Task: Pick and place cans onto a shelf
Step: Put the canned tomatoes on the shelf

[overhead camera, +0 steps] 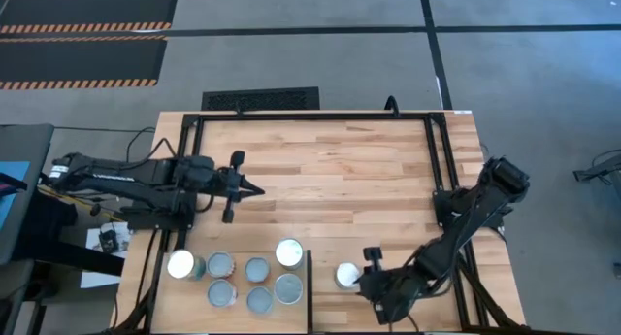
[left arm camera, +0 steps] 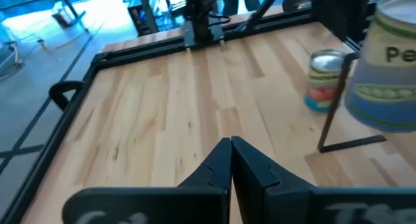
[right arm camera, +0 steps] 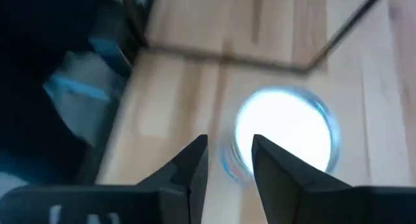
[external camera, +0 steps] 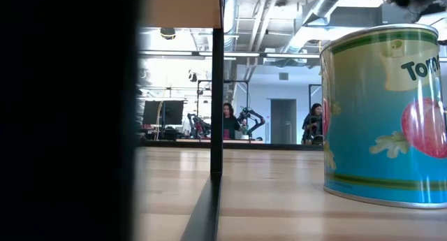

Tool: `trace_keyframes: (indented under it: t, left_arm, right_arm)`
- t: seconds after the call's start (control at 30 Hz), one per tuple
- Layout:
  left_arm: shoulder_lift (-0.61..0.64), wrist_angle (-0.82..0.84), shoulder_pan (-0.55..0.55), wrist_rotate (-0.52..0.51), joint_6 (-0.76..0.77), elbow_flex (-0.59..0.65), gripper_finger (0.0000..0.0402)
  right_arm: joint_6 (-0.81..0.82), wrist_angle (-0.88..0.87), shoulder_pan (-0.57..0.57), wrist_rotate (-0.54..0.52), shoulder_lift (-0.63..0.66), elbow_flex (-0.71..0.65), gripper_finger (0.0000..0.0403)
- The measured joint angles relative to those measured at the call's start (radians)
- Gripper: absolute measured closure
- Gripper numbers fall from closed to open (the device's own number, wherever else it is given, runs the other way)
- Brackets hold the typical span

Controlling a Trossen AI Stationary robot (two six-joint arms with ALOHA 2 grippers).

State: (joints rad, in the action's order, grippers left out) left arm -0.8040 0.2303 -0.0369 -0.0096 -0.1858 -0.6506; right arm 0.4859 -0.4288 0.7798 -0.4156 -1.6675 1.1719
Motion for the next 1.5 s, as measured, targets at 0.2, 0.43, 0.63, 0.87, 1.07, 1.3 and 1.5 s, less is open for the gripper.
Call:
trace_keyframes:
  t: [0.2,0.43,0.63,0.87,1.07,1.3,1.5]
  left_arm:
    - [0.0,0.006,0.037,0.004,0.003,0.0,0.0401]
    - [0.0,0.004,0.045,0.004,0.007,0.0,0.0401]
    - [-0.004,-0.03,0.045,-0.003,0.023,0.0,0.0401]
    - [-0.03,-0.085,0.048,-0.004,0.025,0.003,0.0401]
    - [0.032,-0.238,0.099,-0.002,0.019,0.139,0.0402]
    - [0.11,-0.29,0.159,0.002,0.017,0.237,0.0402]
    - [0.138,-0.287,0.191,0.003,0.009,0.269,0.0401]
  right_arm:
    - [-0.045,-0.139,-0.01,0.018,-0.119,0.11,0.0264]
    - [-0.098,-0.246,-0.039,-0.007,-0.201,0.202,0.0319]
    - [-0.189,-0.261,-0.099,-0.019,-0.197,0.217,0.0392]
    - [-0.321,-0.307,-0.232,-0.024,-0.147,0.214,0.0398]
    - [-0.506,-0.308,-0.396,-0.009,-0.095,0.215,0.0399]
    - [-0.782,-0.17,-0.647,0.172,-0.089,0.215,0.0399]
    - [-0.92,-0.006,-0.778,0.341,-0.089,0.215,0.04]
